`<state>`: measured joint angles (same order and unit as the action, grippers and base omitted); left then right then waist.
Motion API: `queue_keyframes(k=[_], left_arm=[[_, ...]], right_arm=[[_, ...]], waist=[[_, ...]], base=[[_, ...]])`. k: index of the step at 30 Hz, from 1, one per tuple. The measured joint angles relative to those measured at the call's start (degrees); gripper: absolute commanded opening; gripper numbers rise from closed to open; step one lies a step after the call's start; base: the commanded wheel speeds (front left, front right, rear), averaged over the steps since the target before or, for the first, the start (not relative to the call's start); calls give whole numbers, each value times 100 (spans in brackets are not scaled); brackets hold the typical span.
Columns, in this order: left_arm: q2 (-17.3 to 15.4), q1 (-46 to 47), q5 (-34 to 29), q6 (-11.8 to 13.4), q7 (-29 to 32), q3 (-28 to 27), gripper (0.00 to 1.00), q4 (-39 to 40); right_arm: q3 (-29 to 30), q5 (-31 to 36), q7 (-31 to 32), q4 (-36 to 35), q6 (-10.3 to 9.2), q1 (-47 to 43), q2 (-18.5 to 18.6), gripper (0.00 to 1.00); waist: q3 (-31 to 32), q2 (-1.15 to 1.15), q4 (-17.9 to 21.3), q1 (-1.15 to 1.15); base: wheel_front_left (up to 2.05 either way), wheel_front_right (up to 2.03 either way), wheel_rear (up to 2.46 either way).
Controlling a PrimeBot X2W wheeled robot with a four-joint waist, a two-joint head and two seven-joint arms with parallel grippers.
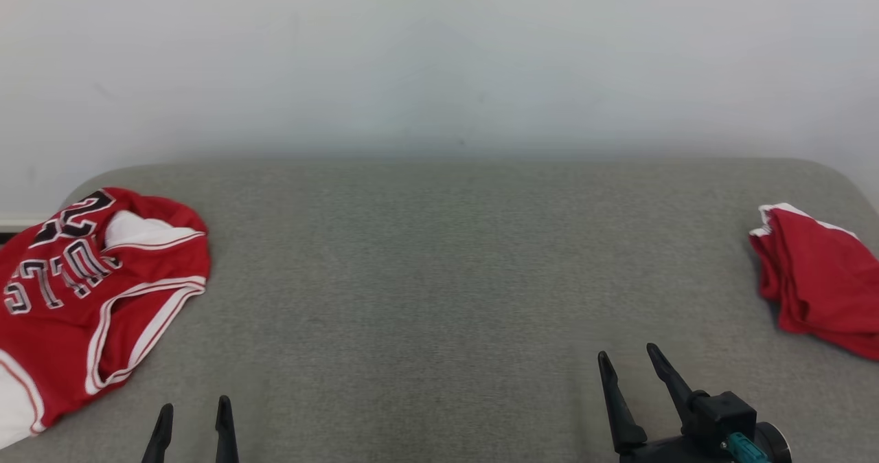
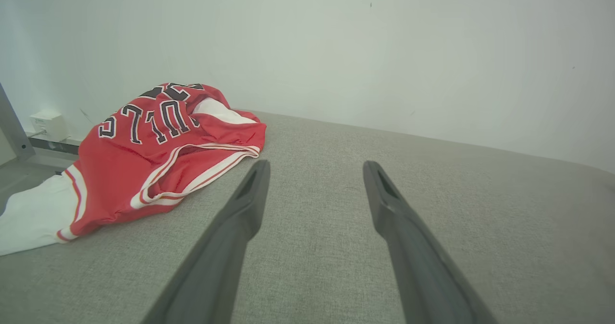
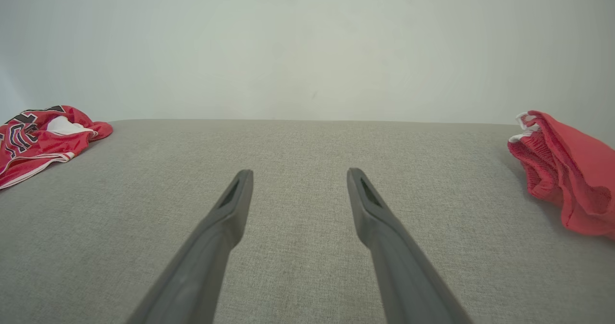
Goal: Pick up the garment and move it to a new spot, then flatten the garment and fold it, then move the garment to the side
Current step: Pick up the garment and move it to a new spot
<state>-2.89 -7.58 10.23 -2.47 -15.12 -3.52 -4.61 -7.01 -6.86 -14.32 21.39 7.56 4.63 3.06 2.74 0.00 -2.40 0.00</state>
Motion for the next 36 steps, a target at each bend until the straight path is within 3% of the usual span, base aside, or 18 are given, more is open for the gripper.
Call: queue_keyframes(k=[23, 36], left_arm=[[0, -327, -165, -32, 0, -570, 100, -26], [-1, -403, -166, -4, 0, -646, 100, 24]], right_arm=[[-576, -365, -35, 166, 0, -61, -11, 100], [-658, -439, -58, 238, 0, -63, -13, 100]], waist=[[210, 0, -1863, 0], [300, 0, -2258, 0]], base=[[0, 0, 0], [0, 0, 0]])
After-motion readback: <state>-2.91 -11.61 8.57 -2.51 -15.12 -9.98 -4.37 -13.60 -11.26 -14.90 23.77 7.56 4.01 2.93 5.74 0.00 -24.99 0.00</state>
